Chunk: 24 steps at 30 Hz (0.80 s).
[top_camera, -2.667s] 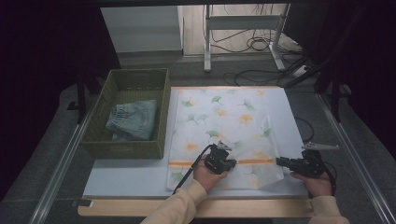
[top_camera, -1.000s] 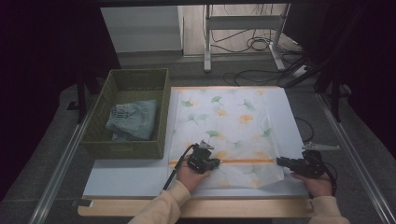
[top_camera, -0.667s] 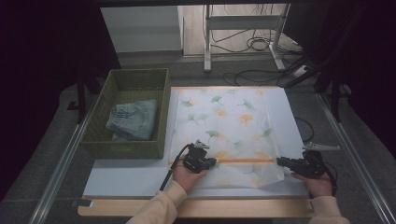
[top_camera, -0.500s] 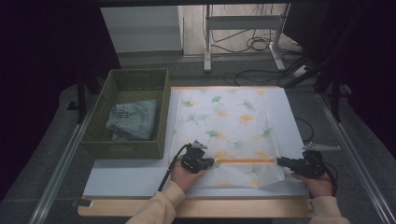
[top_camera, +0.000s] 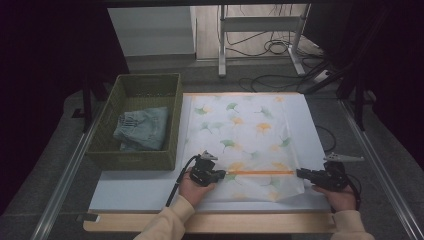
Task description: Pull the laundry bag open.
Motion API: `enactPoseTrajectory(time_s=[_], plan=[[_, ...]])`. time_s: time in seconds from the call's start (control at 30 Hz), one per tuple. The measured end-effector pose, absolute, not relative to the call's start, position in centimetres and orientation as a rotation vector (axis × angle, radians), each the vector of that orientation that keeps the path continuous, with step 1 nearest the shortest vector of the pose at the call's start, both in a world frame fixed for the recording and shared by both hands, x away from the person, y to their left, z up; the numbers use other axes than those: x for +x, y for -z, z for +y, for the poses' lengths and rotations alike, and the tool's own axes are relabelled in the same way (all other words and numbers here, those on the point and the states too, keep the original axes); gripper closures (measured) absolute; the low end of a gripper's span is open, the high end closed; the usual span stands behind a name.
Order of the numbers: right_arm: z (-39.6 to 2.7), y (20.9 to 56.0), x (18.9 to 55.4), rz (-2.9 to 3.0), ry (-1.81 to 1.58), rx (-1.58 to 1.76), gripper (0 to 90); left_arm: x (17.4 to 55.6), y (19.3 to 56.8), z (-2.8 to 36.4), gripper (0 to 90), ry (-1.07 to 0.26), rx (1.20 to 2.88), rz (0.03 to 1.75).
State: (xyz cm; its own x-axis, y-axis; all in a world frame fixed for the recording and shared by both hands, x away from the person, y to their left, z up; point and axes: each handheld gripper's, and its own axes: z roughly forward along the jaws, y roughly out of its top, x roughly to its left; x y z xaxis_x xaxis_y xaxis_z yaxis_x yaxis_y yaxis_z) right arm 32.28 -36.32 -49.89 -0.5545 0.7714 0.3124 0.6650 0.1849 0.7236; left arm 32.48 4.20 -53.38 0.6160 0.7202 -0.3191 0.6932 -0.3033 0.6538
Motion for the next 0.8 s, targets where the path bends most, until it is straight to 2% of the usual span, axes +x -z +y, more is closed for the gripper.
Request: enactPoseTrajectory(time_s=[0.3,0.8], plan=[[-36.3,49.8,32.2,2.318,-1.314,1.416,84.1,32.2,53.2,4.5,90.0,-0.088,2.079,1.097],[-36.3,49.9,32.2,2.319,-1.307,1.414,84.0,31.8,53.4,7.0,90.0,-0.070,2.040,1.144]])
